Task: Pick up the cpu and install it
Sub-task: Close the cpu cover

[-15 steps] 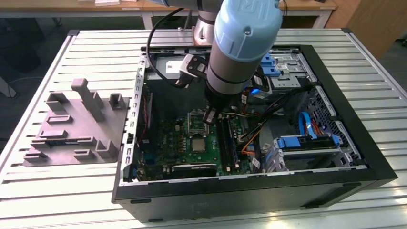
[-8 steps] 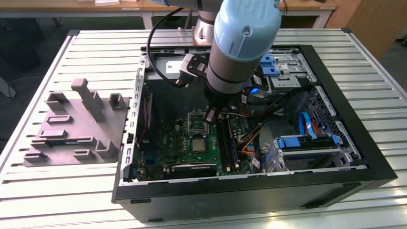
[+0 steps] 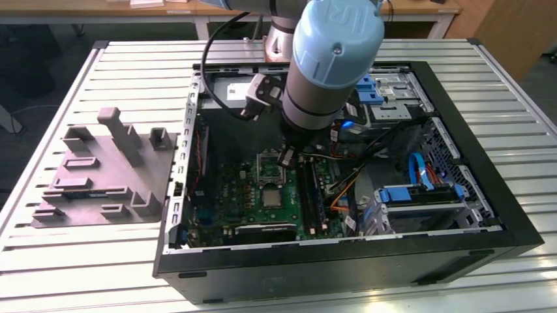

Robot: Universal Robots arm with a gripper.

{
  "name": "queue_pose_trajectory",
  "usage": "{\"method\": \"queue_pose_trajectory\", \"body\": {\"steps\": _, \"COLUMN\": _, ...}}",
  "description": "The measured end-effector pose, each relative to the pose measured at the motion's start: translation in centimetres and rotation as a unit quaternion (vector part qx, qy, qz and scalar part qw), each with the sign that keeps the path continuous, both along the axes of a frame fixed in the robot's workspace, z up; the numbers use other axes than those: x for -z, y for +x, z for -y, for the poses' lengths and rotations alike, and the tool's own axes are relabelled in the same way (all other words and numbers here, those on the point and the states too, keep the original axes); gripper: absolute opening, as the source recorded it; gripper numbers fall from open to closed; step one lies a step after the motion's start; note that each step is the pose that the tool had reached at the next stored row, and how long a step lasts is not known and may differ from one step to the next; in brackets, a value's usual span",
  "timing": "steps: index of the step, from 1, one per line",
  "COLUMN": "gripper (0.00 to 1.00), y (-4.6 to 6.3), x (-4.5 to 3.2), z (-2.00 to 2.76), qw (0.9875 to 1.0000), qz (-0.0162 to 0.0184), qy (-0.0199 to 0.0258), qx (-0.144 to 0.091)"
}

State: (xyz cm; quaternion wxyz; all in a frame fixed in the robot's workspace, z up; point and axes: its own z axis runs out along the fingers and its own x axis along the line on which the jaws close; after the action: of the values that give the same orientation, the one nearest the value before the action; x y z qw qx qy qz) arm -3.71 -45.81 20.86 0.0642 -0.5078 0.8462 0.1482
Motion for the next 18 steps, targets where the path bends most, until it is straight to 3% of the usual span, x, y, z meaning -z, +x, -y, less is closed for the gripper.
{"method": "queue_pose_trajectory", "body": {"steps": 9, "gripper": 0.11, "y": 0.00, "x": 0.60, "z": -0.32, "qw": 1.0000, "qz": 0.0000, "qy": 0.0034, "qx": 0.000}}
{"method": "queue_pose_trajectory", "body": {"steps": 18, "gripper": 0.11, "y": -0.04, "x": 1.06, "z": -0.51, "qw": 1.0000, "qz": -0.0001, "qy": 0.0032, "qx": 0.000}}
